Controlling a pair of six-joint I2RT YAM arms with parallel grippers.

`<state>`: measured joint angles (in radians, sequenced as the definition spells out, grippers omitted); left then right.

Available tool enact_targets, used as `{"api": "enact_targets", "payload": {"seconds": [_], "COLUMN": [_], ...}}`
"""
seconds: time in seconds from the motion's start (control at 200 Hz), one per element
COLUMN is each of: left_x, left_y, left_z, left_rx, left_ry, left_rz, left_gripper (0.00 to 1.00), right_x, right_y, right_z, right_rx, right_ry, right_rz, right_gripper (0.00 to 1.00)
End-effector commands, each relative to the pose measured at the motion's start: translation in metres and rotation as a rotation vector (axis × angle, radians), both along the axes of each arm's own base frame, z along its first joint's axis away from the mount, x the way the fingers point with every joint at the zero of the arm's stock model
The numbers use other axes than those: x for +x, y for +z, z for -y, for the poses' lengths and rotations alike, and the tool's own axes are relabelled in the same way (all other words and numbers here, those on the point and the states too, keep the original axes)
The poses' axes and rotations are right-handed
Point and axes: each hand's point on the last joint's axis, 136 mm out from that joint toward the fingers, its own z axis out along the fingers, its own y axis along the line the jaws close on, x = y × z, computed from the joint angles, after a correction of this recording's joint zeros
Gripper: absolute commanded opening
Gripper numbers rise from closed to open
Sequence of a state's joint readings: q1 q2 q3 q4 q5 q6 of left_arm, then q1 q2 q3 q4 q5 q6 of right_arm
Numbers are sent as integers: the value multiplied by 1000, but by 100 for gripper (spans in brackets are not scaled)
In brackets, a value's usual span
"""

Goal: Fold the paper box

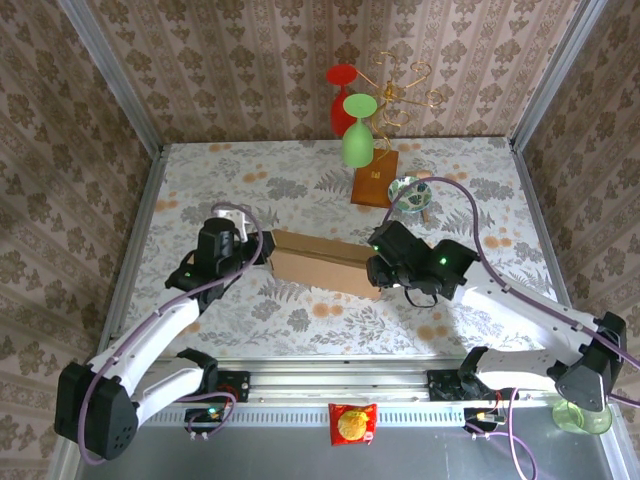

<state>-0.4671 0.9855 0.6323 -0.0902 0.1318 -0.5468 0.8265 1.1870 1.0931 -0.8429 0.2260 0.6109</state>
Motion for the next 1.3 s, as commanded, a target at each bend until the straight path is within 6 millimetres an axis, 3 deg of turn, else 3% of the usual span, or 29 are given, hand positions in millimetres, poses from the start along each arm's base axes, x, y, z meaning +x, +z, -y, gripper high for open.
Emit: {"api": "enact_targets", "payload": {"seconds": [0.0, 0.28, 0.44, 0.64, 0.94, 1.295], "left_x": [-9, -11, -11, -11, -15, -20], "left_y": [-21, -22, -22, -24, -32, -33], "left_z": [3, 3, 4, 5, 5, 7], "left_rx": [17, 24, 23, 23, 25, -8], "left_ry": [-13, -13, -13, -15, -17, -35], "left_rz": [-59, -57, -58, -60, -69, -42], "left_gripper": [26, 26, 26, 26, 25, 19], "right_x": [-6, -3, 2, 11, 7, 11], "right_y": [14, 27, 11, -12, -44, -42], "right_z": [-8, -2, 16, 11, 26, 21], "right_rx": [102, 365, 454, 543, 525, 552], "right_ry": [10, -112, -217, -243, -298, -260], "right_rz": [-24, -87, -141, -217, -248, -219], "right_gripper": [45, 51, 52, 52, 35, 22]}}
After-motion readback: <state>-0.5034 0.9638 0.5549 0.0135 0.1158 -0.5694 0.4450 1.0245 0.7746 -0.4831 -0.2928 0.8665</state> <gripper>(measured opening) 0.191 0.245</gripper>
